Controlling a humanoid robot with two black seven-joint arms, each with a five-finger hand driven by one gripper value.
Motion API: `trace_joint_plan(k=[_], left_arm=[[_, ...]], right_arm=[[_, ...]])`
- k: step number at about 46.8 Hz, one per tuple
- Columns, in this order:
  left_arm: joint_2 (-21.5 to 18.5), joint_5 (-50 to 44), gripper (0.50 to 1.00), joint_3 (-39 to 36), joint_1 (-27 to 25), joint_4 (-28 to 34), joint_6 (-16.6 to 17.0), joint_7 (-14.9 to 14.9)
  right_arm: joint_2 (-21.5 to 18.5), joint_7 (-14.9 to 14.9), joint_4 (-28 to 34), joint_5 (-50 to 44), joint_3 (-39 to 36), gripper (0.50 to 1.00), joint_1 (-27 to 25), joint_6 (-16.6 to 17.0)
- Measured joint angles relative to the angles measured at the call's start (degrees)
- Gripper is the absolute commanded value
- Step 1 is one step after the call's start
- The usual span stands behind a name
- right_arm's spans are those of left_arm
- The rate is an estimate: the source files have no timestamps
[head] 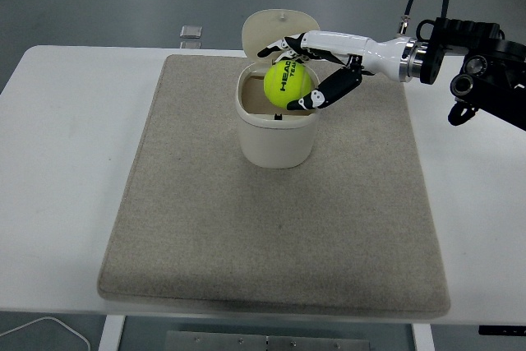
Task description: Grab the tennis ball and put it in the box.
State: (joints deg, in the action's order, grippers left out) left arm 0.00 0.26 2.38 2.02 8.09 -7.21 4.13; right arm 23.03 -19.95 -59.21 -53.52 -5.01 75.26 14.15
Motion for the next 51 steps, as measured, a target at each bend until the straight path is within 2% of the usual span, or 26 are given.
trace_joint_plan(k=[20,34,41,51], left_arm=[[0.00,0.00,0.996,0.00,0.00,0.00,0.06,0.00],[0.00,0.00,0.996,-0.01,0.00,0.00,0.03,0.00],[0.00,0.00,0.996,-0.01,-0.01,0.00,0.00,0.01],[0.00,0.00,0.996,0.00,0.00,0.00,0.00,0.00]], right_arm=[[-0.06,0.00,0.42,0.27,0.00,0.909,0.03,0.81],[3.72,-0.02,0.10,3.81,-0.54,0.909,3.25,9.36],[7.10,-0.02,-0.51,7.07,-0.55,0.909,4.08,15.63],[12.71,-0.01,-2.25,7.36,-0.56,0.911,3.57,17.79]])
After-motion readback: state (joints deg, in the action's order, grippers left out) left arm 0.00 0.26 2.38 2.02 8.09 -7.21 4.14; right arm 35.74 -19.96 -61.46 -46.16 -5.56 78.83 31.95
